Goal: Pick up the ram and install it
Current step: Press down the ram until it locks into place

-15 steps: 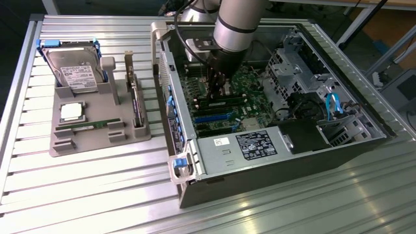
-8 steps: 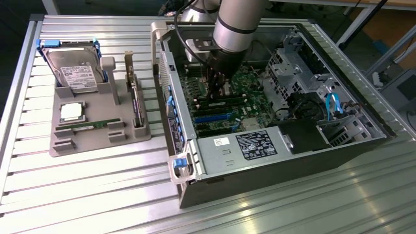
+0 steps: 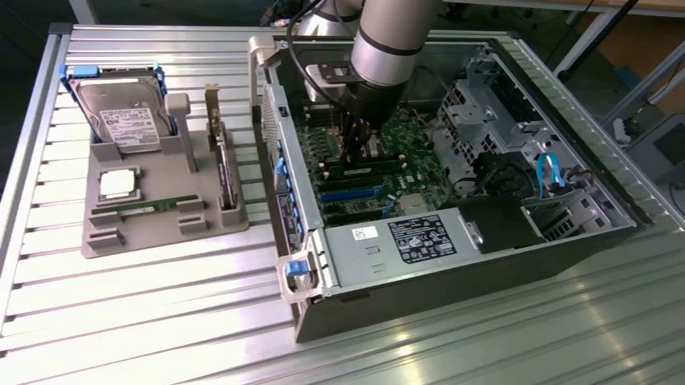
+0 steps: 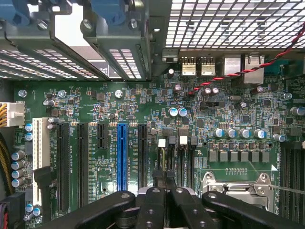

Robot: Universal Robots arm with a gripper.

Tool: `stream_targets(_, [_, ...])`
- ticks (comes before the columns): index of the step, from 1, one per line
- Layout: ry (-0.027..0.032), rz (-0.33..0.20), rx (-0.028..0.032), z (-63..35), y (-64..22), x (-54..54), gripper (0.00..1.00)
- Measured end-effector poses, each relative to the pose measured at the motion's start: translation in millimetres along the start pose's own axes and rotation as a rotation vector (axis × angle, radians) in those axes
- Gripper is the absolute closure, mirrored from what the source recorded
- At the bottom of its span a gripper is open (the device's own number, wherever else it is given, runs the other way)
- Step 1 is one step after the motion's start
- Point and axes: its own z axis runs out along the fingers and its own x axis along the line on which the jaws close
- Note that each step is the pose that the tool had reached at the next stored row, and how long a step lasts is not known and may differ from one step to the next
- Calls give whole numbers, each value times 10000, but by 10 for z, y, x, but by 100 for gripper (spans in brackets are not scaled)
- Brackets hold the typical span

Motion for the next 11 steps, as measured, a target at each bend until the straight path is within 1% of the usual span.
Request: stream_targets(11, [-3, 0, 1, 4, 0, 0, 90])
